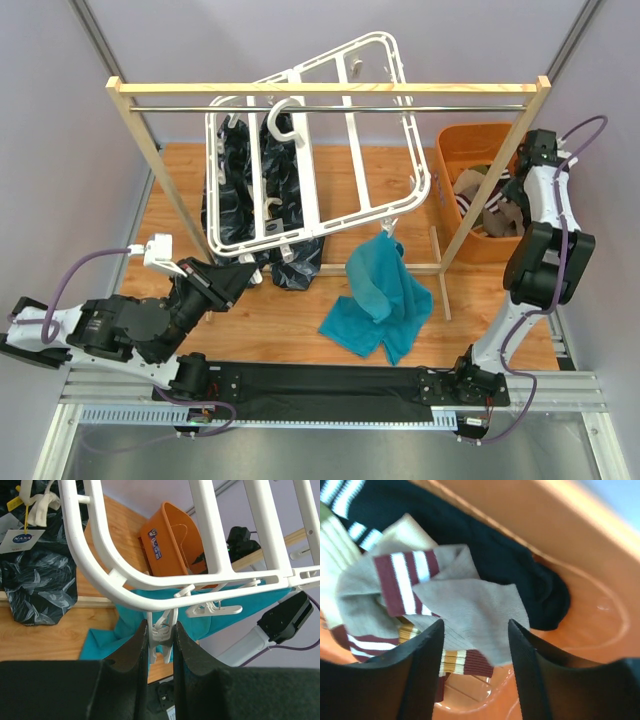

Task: Clip the socks to the hanger
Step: Pick up the sock.

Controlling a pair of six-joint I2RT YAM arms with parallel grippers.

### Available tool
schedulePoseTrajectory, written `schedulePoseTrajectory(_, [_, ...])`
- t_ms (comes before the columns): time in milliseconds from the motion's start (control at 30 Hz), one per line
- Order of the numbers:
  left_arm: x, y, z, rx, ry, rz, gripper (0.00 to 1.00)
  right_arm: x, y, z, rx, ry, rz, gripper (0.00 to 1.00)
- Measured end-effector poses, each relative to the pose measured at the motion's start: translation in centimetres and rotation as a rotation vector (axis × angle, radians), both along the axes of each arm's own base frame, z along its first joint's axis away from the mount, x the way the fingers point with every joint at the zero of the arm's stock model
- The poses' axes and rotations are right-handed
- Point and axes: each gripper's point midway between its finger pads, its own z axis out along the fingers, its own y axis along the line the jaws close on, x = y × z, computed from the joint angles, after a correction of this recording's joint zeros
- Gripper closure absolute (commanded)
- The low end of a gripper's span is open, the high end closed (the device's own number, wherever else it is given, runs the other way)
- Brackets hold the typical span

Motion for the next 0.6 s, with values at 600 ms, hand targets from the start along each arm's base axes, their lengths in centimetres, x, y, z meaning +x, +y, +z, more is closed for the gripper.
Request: schedulePoseTrajectory(600, [0.0, 0.0, -0.5, -0.006, 0.009, 0.0, 1.0, 7.0, 1.6, 2.5, 0.035, -0.113, 0.197, 0.59])
